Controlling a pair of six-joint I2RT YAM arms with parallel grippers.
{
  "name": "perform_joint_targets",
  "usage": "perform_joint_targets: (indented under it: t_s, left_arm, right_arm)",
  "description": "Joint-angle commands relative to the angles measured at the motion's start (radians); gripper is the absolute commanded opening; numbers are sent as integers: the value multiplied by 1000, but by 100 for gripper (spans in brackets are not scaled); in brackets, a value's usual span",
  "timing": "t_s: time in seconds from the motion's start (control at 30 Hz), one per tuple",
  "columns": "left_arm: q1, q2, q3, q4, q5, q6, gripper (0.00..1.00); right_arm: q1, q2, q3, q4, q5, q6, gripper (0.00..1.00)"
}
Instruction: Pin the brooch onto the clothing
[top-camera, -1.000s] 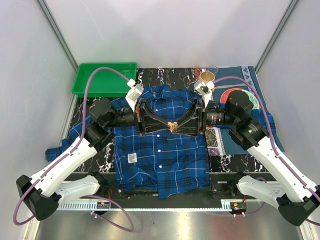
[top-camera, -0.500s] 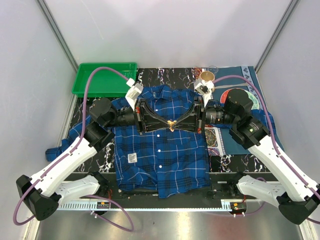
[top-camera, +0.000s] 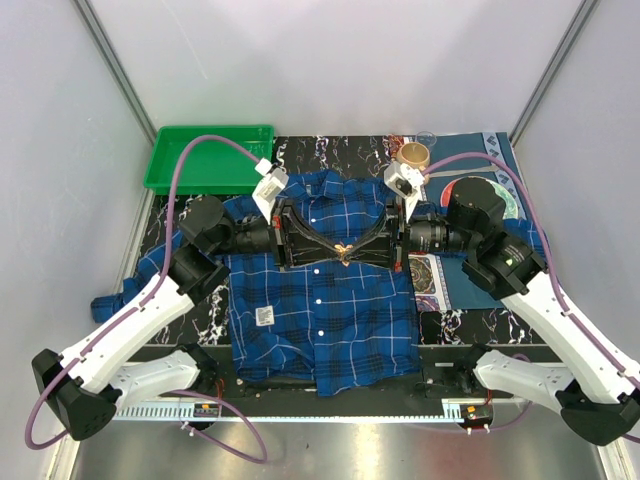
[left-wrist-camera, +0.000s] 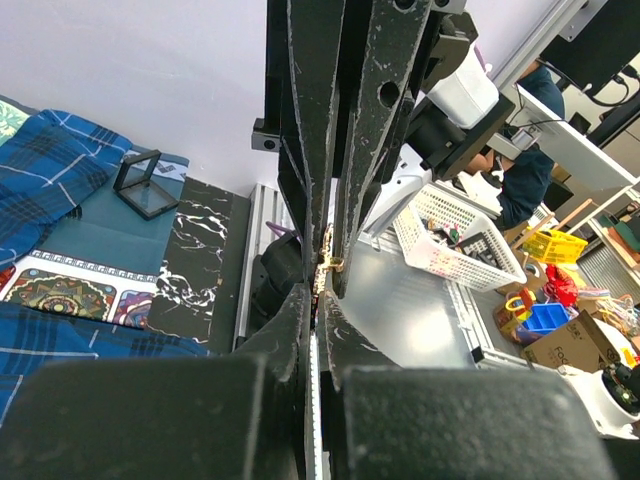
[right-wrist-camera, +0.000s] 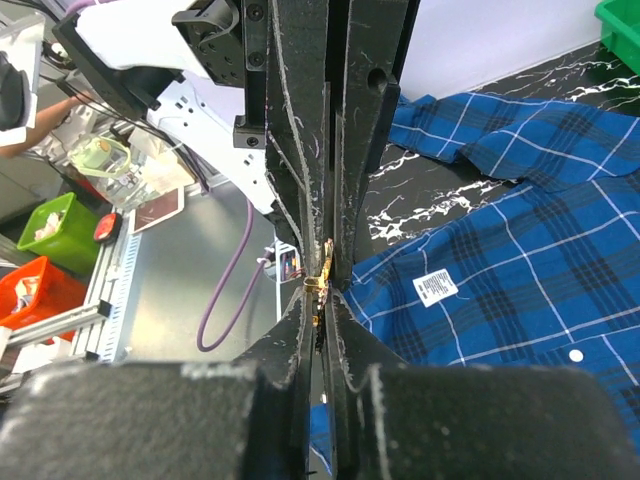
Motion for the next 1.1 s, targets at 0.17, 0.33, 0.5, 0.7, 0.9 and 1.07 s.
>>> perform_joint_targets:
  t_s: [0.17,0.33,0.5,0.7,0.9,1.07]
  left_arm:
    - [-47,14,53,41,-18,2,0]
    - [-47,12,50,30,-25,2,0]
    - [-42,3,43,12,-35,14,0]
    - [-12,-14,35,-6,-18,34,0]
    - [-2,-37,9,7,34,85,0]
    - [5,-55,-14,-16,74,140,0]
  right_arm:
    - [44,40,31,-49,140,-133,12]
    - [44,31,39,-87,143,-180,28]
    - [44,9,45,-120,142,-202,40]
    - [43,-27,68,-172,139,-216,58]
    - [35,-43,105,-241,90,-225,74]
    - [27,-49,136,-281,65,-232,69]
